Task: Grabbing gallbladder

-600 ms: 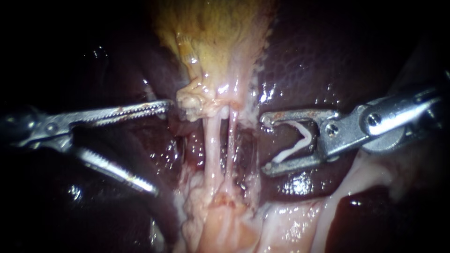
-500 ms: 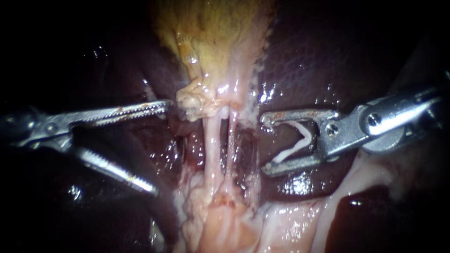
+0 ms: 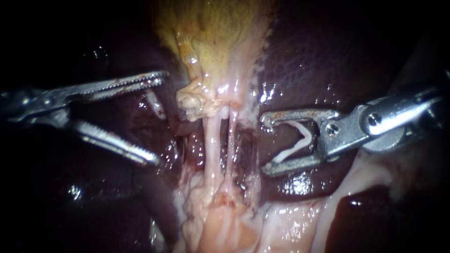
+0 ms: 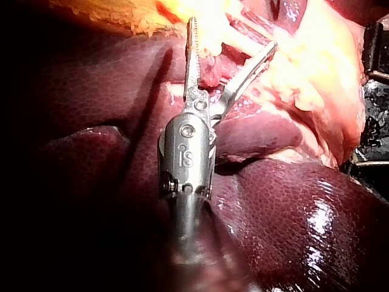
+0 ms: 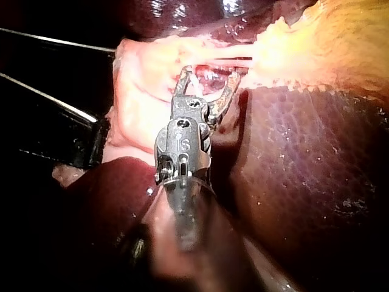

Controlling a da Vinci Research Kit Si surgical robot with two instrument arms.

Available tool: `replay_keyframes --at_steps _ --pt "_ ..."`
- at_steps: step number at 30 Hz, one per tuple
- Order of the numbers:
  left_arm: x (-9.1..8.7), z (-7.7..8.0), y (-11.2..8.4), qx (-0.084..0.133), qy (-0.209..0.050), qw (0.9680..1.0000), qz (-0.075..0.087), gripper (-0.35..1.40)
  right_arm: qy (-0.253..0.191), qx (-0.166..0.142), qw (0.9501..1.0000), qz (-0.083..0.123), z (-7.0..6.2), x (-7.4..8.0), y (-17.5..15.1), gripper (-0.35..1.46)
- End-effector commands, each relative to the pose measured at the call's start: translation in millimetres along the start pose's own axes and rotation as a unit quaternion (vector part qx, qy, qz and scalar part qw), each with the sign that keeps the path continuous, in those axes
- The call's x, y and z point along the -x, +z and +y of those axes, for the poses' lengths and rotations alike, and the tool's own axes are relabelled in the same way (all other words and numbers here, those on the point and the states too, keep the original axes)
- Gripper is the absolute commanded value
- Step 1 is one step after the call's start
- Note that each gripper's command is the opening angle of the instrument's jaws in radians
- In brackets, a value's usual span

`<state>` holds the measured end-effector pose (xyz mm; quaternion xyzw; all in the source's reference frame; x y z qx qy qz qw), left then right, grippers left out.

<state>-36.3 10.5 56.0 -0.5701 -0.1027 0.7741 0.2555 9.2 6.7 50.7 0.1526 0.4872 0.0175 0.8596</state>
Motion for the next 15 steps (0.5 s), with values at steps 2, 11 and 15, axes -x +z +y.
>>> replay_keyframes --at_steps 2,11,15 --pt "0.3 -0.3 0.9 -0.006 -0.016 0.9999 -0.002 0.79 0.000 0.000 1.0000 0.000 0.0 0.0 0.0 0.49" --pt "1.6 -2.0 4.0 -0.011 -0.051 0.9985 -0.018 0.54 0.000 0.000 1.0000 0.000 0.0 0.0 0.0 0.49" --pt "2.9 -2.0 4.7 -0.011 -0.062 0.9977 -0.026 0.47 0.000 0.000 1.0000 0.000 0.0 0.0 0.0 0.49"
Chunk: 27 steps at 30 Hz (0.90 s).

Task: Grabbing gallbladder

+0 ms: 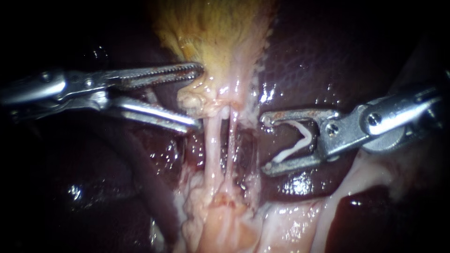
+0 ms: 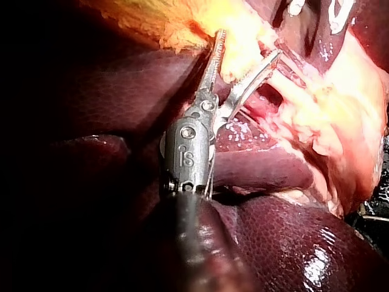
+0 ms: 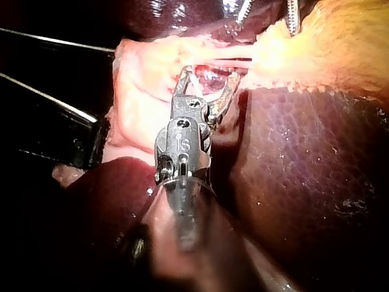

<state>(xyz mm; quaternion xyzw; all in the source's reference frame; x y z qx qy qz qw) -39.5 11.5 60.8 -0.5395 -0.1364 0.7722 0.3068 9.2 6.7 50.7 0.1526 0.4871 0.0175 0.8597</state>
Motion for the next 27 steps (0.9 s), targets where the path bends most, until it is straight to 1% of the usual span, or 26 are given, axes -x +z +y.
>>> replay_keyframes --at_steps 1,4,5,7,14,20,24,27 --pt "0.3 0.0 0.0 0.000 -0.005 1.0000 -0.002 0.46 0.000 0.000 1.0000 0.000 0.0 0.0 -0.1 0.49" --pt "1.2 0.0 0.2 -0.001 -0.011 0.9999 -0.009 0.42 0.000 0.000 1.0000 0.000 0.0 0.0 -0.1 0.49" --pt "1.4 0.1 0.2 -0.002 -0.010 0.9999 -0.010 0.42 0.000 0.000 1.0000 0.000 0.0 0.0 -0.1 0.49" --pt "1.8 0.1 0.3 -0.001 -0.018 0.9998 -0.011 0.39 0.000 0.000 1.0000 0.000 0.0 0.0 0.0 0.49" --pt "2.7 0.2 0.4 0.004 -0.021 0.9996 -0.021 0.37 0.000 0.000 1.0000 0.000 0.0 0.1 0.0 0.49" --pt "3.1 0.1 -0.2 0.008 -0.031 0.9991 -0.026 0.41 0.000 0.001 1.0000 -0.001 0.0 0.1 0.0 0.49" --pt "3.3 0.0 -0.8 0.010 -0.034 0.9990 -0.026 0.34 0.000 0.000 1.0000 0.000 0.1 0.1 0.0 0.49" --pt "3.4 -0.1 -1.2 0.011 -0.036 0.9988 -0.030 0.26 0.000 0.000 1.0000 0.000 0.1 0.1 0.0 0.49"
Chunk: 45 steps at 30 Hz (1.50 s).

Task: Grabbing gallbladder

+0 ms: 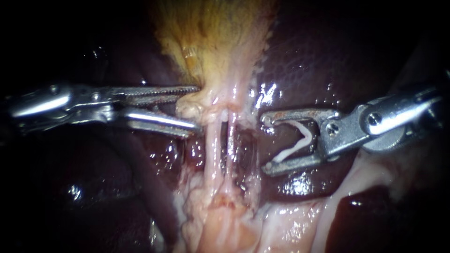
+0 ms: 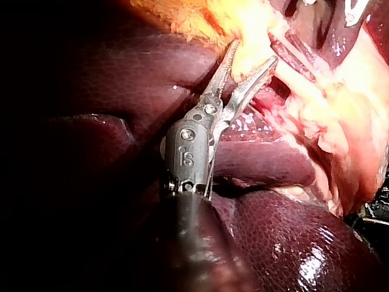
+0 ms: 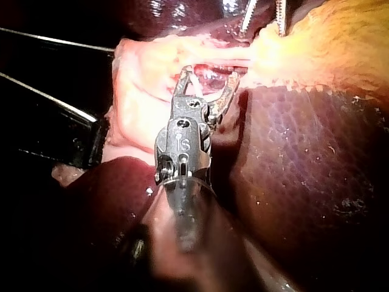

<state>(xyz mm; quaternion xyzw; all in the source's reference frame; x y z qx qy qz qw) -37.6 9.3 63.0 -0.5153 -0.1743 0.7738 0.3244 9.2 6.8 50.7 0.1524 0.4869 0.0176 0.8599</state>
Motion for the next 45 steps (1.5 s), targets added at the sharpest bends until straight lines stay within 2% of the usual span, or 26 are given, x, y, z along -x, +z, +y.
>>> replay_keyframes --at_steps 1,3,5,14,20,26,30,33,37,40,45 --pt "0.0 -0.1 -0.1 -0.001 0.001 1.0000 -0.003 0.21 0.000 0.000 1.0000 0.000 0.0 0.0 0.0 0.49" --pt "0.1 -0.4 -0.2 0.000 -0.002 1.0000 -0.006 -0.01 0.000 0.000 1.0000 0.000 0.0 0.0 0.0 0.49" --pt "0.2 -0.6 -0.4 0.000 -0.004 0.9999 -0.012 -0.33 0.000 0.000 1.0000 0.000 0.0 0.0 0.0 0.49" --pt "0.2 -0.4 -0.7 -0.002 -0.030 0.9992 -0.028 -0.35 0.000 0.000 1.0000 0.000 0.0 0.0 0.0 0.49" --pt "0.1 0.0 -1.1 -0.003 -0.038 0.9985 -0.040 -0.35 0.000 0.000 1.0000 0.000 0.0 0.0 0.0 0.49" --pt "-0.4 0.7 -1.5 0.002 -0.046 0.9981 -0.042 -0.35 0.000 0.000 1.0000 0.000 0.0 0.0 0.0 0.49" --pt "-1.6 1.4 -2.8 0.005 -0.048 0.9979 -0.043 -0.35 0.000 0.000 1.0000 0.000 0.0 0.0 0.0 0.49" --pt "-3.3 1.9 -4.7 0.010 -0.053 0.9977 -0.041 -0.35 0.000 0.000 1.0000 0.000 0.0 0.0 0.0 0.49" --pt "-6.5 2.3 -7.5 0.008 -0.066 0.9976 -0.020 -0.35 0.000 0.000 1.0000 0.000 0.0 0.0 0.0 0.49" --pt "-8.6 2.3 -9.2 0.006 -0.061 0.9981 -0.006 -0.35 0.000 0.000 1.0000 0.000 0.0 0.0 0.0 0.49" --pt "-10.7 2.6 -10.9 0.002 -0.051 0.9986 0.009 -0.35 0.000 0.000 1.0000 0.000 0.1 0.0 0.0 0.49"
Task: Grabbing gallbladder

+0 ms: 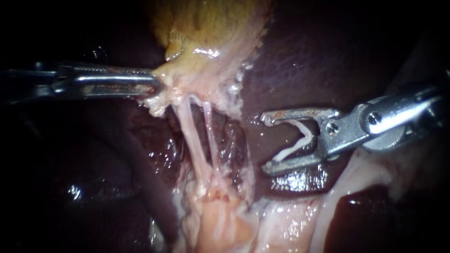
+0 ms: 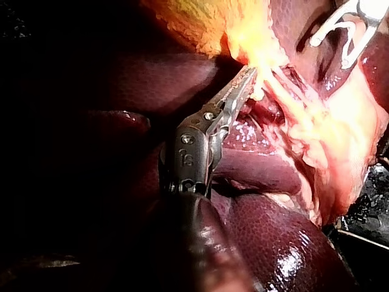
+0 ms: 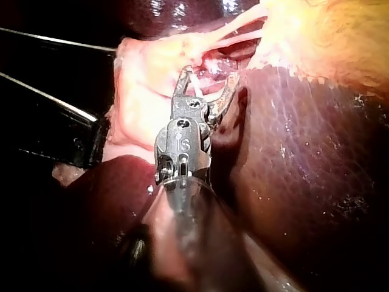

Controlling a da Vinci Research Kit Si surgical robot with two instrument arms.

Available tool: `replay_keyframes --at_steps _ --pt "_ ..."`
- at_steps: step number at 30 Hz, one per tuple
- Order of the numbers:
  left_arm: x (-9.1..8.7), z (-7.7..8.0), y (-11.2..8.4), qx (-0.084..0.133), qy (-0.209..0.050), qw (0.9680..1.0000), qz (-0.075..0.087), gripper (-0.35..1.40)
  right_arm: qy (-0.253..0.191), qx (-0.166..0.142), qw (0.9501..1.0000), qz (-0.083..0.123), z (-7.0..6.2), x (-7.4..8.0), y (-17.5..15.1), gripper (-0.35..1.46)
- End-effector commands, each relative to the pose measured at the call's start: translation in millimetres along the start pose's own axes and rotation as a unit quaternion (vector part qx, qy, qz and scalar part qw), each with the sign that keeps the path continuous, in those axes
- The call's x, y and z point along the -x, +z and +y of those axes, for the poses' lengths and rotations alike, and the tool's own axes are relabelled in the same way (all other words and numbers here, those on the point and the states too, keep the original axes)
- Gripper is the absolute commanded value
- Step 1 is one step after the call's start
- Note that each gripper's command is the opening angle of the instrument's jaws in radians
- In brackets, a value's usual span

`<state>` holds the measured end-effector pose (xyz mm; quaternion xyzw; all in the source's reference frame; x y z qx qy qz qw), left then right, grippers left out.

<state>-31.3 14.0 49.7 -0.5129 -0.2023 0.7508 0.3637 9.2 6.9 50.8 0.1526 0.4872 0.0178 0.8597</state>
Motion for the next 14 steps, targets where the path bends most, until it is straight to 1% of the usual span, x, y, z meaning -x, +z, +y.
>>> replay_keyframes --at_steps 1,8,14 --pt "-0.2 0.0 -0.1 -0.003 0.001 1.0000 0.001 -0.35 0.000 0.000 1.0000 0.000 0.0 0.0 0.0 0.49" --pt "0.2 -0.1 0.0 -0.005 0.001 1.0000 0.001 -0.35 0.000 0.000 1.0000 0.000 0.0 0.0 0.1 0.49" --pt "0.2 -0.2 0.1 -0.005 0.001 1.0000 0.001 -0.35 0.000 0.000 1.0000 0.000 0.1 0.0 0.1 0.48"
